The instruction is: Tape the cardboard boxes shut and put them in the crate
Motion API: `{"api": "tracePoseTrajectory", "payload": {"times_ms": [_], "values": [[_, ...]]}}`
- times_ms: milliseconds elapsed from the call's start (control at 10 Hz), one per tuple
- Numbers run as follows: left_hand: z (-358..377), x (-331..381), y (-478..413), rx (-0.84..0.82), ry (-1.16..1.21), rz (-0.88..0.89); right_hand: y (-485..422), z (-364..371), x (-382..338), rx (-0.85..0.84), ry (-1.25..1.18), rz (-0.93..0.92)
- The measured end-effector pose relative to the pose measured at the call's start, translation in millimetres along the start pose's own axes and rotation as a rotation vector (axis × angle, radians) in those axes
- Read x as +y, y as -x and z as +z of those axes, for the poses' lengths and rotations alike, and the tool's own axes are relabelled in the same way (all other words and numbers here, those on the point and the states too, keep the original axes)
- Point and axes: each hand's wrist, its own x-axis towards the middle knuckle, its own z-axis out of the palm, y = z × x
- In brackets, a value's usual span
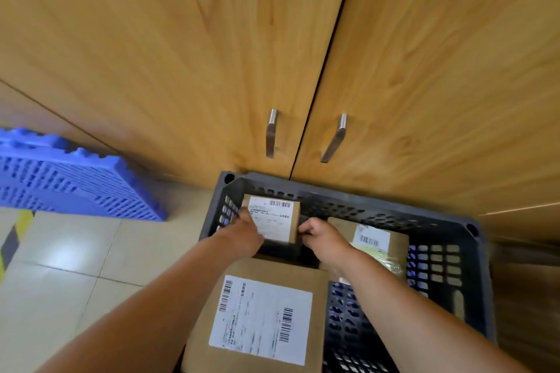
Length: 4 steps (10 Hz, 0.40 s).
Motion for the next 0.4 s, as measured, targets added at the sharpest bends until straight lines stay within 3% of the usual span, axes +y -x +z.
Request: {"api": "tracePoseTrajectory", "payload": {"times_ms": [300, 400], "values": [[-1.3, 0.1, 6.9, -0.005, -0.038, 0.041, 6.0, 0.4, 8.2, -0.064, -0.008, 0.009], [-10.2, 5.6, 24.6, 0.044, 0.083, 0.038, 19.6, -7.4, 3.6, -0.021, -0.091, -0.007]]}}
